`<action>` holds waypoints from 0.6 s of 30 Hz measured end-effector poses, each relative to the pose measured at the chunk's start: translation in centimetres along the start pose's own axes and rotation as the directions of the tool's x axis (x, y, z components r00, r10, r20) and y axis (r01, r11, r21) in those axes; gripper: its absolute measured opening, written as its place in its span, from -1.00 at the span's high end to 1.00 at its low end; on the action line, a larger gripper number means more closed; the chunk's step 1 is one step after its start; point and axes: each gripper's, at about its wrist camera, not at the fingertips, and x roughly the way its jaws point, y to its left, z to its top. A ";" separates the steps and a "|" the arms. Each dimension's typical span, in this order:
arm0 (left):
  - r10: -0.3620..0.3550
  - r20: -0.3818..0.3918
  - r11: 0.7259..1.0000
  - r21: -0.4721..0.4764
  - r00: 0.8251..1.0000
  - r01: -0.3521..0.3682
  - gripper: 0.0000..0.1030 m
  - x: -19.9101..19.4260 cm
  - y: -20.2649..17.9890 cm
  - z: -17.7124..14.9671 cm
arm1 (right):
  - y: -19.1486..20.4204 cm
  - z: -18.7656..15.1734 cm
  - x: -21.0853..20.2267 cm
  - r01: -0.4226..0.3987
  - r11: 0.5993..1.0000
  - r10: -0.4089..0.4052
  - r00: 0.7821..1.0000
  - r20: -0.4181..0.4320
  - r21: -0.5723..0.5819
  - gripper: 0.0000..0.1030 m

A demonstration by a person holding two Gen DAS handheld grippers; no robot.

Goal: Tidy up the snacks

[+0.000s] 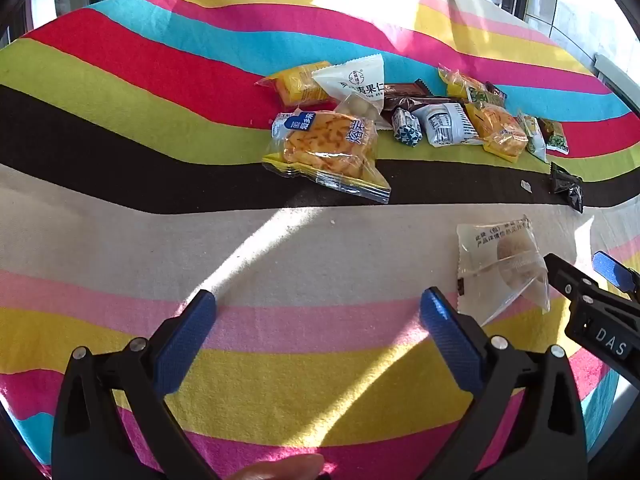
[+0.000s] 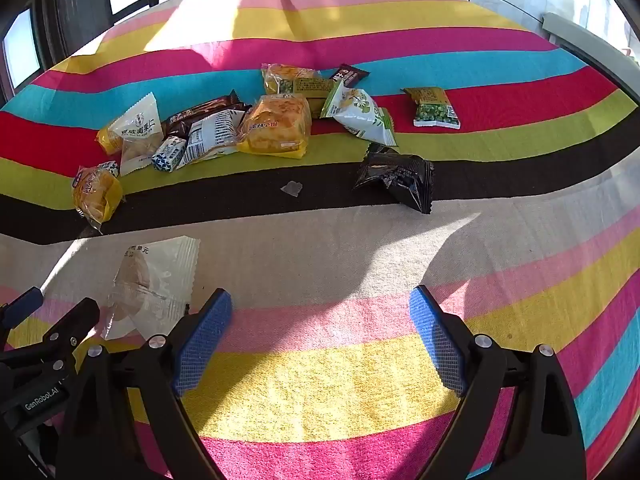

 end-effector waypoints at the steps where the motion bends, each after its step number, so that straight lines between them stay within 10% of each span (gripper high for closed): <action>1: 0.000 0.000 1.000 0.000 1.000 0.000 -0.97 0.0 0.0 0.0 | 0.0 0.0 0.0 0.000 1.000 0.000 1.000 0.003 0.000 -0.69; 18: 0.000 -0.001 1.000 -0.002 1.000 0.000 -0.97 0.0 0.1 0.1 | -0.1 -0.2 0.0 -0.001 1.000 0.001 1.000 0.003 0.001 -0.69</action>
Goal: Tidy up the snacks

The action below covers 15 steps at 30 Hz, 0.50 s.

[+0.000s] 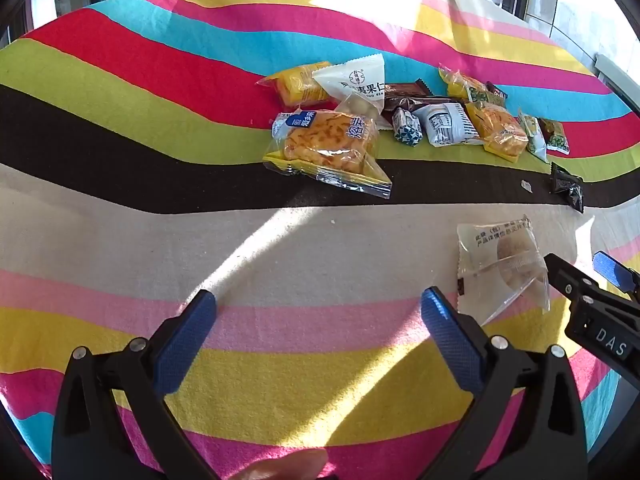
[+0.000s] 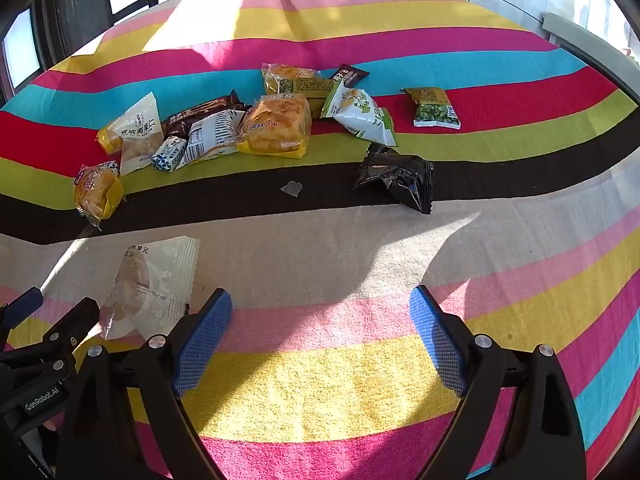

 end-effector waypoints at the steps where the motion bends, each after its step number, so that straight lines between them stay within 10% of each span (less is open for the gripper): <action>1: 0.000 0.000 1.000 0.000 1.000 0.000 -0.97 0.0 0.0 0.0 | 0.0 0.0 0.0 0.000 1.000 0.000 1.000 0.000 0.000 -0.69; 15: 0.001 -0.001 1.000 0.001 1.000 -0.001 -0.97 0.0 0.0 0.0 | 0.0 0.0 0.1 0.000 1.000 0.000 1.000 -0.001 0.000 -0.69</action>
